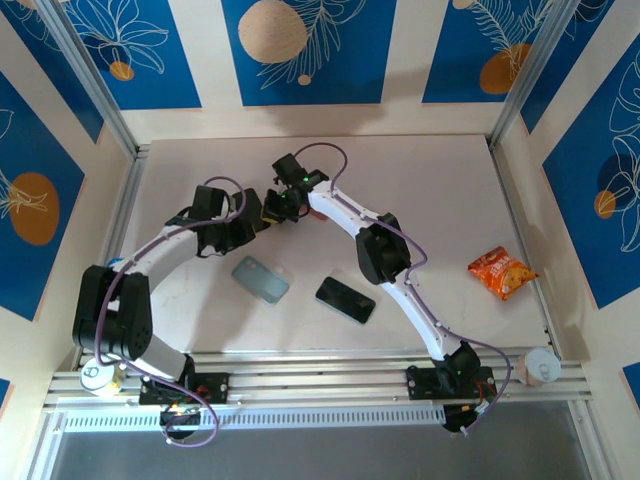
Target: Put the phone into the phone case
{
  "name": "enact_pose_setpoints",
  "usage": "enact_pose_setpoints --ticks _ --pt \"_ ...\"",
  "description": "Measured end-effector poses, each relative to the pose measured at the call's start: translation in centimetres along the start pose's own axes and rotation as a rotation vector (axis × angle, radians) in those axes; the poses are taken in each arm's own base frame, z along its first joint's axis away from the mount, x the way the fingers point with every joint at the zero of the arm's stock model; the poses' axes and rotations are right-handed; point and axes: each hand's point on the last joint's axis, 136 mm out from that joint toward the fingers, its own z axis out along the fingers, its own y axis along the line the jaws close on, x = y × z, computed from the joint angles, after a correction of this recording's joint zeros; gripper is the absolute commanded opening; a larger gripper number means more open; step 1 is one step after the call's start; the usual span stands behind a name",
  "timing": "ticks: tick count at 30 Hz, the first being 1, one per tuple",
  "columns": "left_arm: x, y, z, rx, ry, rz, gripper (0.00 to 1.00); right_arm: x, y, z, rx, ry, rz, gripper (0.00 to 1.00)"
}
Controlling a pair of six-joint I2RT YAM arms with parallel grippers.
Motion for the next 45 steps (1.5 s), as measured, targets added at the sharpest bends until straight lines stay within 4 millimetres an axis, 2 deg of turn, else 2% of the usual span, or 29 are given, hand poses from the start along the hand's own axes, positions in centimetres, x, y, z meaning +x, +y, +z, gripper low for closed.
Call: enact_pose_setpoints --ticks 4,6,9,11,13,16,18,20,22,25,27,32,39,45 --pt "0.0 0.3 1.7 -0.028 0.028 0.012 0.21 0.4 0.7 -0.5 -0.024 -0.01 -0.05 0.0" --pt "-0.1 0.1 2.5 -0.042 0.035 0.029 0.21 1.1 1.0 -2.0 -0.024 -0.014 -0.067 0.07" --pt "0.0 -0.6 3.1 -0.042 0.035 0.05 0.21 1.4 2.7 -6.1 -0.056 -0.06 -0.1 0.08" --pt "-0.1 -1.0 3.6 -0.04 0.039 0.057 0.2 0.9 4.2 -10.3 -0.101 -0.122 -0.122 0.09" --pt "-0.3 -1.1 4.3 -0.043 0.048 0.06 0.2 0.3 5.0 -14.4 -0.142 -0.192 -0.135 0.09" --pt "-0.8 -1.3 5.8 -0.047 0.058 0.061 0.2 -0.1 4.5 -19.6 -0.184 -0.281 -0.131 0.09" --pt "-0.8 -1.1 6.5 -0.052 0.066 0.063 0.2 -0.2 3.1 -21.3 -0.185 -0.316 -0.114 0.07" --pt "-0.8 -0.9 7.3 -0.06 0.078 0.069 0.2 0.2 1.3 -21.5 -0.166 -0.317 -0.089 0.03" --pt "-0.9 -0.8 7.8 -0.066 0.085 0.078 0.19 1.2 -0.6 -20.5 -0.142 -0.292 -0.059 0.0" --pt "-1.4 -0.7 8.4 -0.076 0.082 0.086 0.18 2.8 -3.3 -18.7 -0.094 -0.239 -0.02 0.0" --pt "-1.5 -0.5 8.6 -0.09 0.077 0.092 0.18 3.5 -4.3 -18.1 -0.076 -0.219 -0.004 0.0" --pt "-2.3 0.7 8.3 -0.122 0.058 0.086 0.17 3.8 -4.7 -18.3 -0.072 -0.218 0.001 0.0" --pt "-3.6 2.5 7.8 -0.146 0.037 0.056 0.17 3.7 -3.7 -19.7 -0.096 -0.248 -0.017 0.0" --pt "-4.4 3.9 7.4 -0.172 0.024 0.048 0.17 4.5 -4.8 -19.3 -0.083 -0.233 -0.006 0.0"
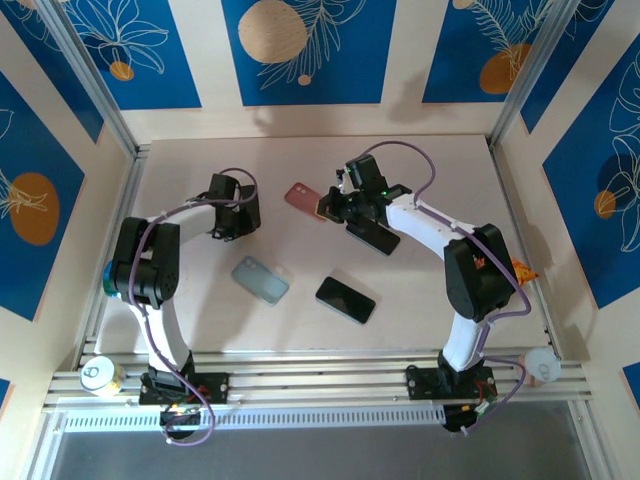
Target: Put the phone into the phone case
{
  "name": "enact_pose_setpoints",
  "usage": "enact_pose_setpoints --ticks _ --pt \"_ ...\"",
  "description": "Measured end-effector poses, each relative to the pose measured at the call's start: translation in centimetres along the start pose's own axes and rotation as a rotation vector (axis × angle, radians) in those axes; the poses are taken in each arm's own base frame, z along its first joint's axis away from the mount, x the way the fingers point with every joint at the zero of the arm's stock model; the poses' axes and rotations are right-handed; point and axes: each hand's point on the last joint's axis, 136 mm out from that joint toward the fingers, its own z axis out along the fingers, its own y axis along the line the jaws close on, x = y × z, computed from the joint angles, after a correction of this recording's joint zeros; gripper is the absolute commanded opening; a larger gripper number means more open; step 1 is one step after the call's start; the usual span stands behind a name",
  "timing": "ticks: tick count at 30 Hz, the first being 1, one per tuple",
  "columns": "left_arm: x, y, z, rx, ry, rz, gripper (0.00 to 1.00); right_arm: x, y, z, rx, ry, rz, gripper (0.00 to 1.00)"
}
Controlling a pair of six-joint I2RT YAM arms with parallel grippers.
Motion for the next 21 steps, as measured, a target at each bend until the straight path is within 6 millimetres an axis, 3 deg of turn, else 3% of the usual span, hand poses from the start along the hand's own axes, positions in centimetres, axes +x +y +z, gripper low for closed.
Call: enact_pose_setpoints --ticks 4,11,16,21 --pt "-0.2 0.5 -0.5 -0.005 -0.009 -0.004 0.18 0.8 -1.1 -0.2 0.038 0.017 -0.001 0.0" --pt "1.2 -1.2 -4.7 0.119 -0.046 -0.033 0.26 0.0 -3.6 -3.6 0.238 -0.026 -0.159 0.54" --pt "1.5 -3.6 -8.6 0.216 -0.107 -0.028 0.32 -1.7 -8.0 -6.1 0.405 -0.033 -0.233 0.75" --pt "1.9 -5.1 -9.9 0.265 -0.113 -0.018 0.34 -3.6 -12.4 -7.3 0.505 -0.002 -0.231 0.82"
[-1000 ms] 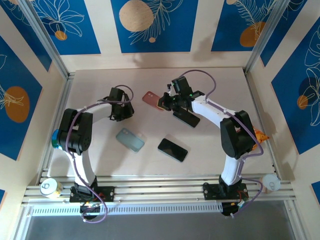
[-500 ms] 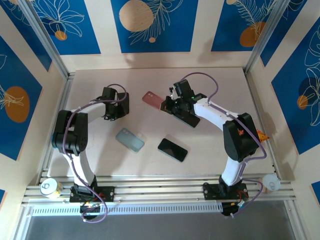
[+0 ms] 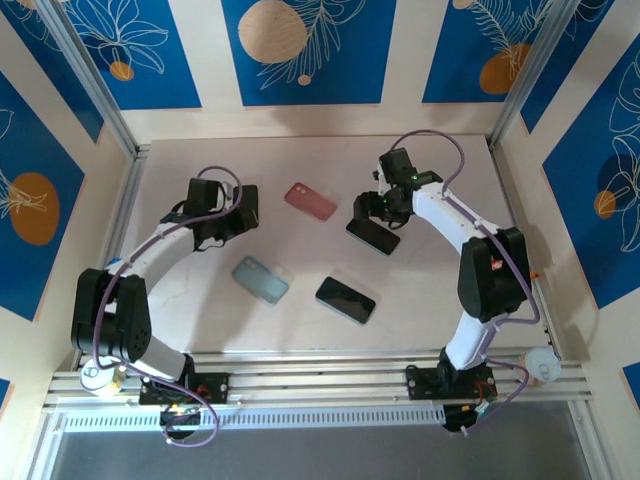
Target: Put the phone into the phone case
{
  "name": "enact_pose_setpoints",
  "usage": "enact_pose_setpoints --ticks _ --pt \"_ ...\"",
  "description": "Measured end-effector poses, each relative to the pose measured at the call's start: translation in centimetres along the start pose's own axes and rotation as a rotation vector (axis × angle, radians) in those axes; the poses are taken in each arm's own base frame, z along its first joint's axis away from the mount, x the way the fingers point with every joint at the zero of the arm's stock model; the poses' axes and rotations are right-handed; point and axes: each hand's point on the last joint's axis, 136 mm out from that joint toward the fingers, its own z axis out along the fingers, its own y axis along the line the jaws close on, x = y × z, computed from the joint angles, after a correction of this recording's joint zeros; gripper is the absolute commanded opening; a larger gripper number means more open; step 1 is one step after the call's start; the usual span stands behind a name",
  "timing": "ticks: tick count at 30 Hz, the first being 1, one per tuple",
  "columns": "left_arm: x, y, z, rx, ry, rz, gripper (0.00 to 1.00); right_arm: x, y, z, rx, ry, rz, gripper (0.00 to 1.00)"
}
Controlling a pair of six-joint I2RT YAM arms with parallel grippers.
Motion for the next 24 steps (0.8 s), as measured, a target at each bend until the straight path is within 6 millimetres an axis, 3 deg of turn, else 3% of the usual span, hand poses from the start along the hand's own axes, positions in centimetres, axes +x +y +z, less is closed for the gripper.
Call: enact_pose_setpoints --ticks 6,12,17,22,24 --pt "0.3 -0.1 0.1 -0.002 0.009 -0.025 0.35 -1.1 -3.0 2.9 0.015 0.071 0.053 0.84" --pt "0.8 -0.4 0.5 -0.001 0.027 -0.035 0.35 -0.1 -5.1 5.1 0.002 0.15 0.117 0.84" --pt "1.2 -0.1 1.6 -0.017 0.06 -0.039 0.35 0.6 -4.7 5.5 -0.025 0.172 0.131 0.84" --pt "0.9 -0.3 1.7 -0.022 0.063 -0.039 0.35 3.0 -4.1 6.5 -0.042 0.229 0.149 0.84" --pt "0.7 -0.5 1.6 -0.026 0.059 -0.034 0.35 3.1 -3.7 6.4 -0.046 0.224 0.148 0.85"
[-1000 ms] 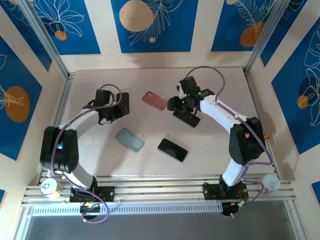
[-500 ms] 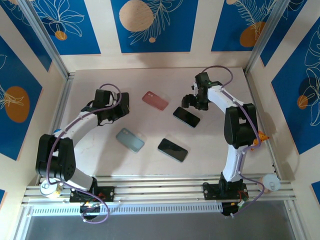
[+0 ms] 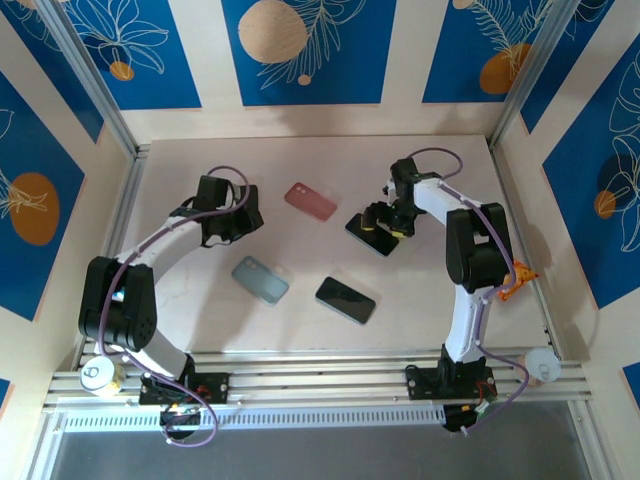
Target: Put the phone into the phone case
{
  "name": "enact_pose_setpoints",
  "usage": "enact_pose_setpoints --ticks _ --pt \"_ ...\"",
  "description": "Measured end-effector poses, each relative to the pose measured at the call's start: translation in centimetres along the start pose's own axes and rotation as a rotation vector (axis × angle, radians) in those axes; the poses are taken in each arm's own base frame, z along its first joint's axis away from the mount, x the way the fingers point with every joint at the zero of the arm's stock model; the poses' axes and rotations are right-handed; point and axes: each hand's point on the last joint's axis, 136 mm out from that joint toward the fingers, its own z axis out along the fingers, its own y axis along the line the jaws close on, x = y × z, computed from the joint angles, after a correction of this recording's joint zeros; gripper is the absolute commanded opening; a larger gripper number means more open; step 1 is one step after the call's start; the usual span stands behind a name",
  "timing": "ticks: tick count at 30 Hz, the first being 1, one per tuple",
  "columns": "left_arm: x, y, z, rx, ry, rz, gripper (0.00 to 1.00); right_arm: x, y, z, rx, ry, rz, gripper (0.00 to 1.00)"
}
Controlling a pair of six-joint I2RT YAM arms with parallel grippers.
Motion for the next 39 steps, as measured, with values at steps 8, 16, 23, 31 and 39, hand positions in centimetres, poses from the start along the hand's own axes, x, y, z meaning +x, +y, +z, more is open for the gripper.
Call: enact_pose_setpoints --ticks 8,16,23,31,39 --pt "-0.2 -0.3 -0.3 -0.004 0.005 0.003 0.35 3.4 2.4 0.2 -0.028 0.02 -0.026 0.85" --pt "-0.1 -0.3 -0.3 -0.005 0.009 0.003 0.35 6.4 4.1 0.0 0.028 0.047 -0.087 0.89" --pt "0.0 -0.3 -0.3 -0.005 0.009 0.003 0.37 5.1 4.7 -1.1 0.146 -0.012 -0.2 0.99" --pt "0.1 -0.2 -0.3 -0.01 0.017 0.012 0.42 3.4 4.8 1.8 0.228 0.006 -0.274 0.99" --pt "0.7 0.2 -0.3 -0.024 0.04 0.029 0.43 3.2 4.0 2.9 0.28 0.034 -0.287 0.83"
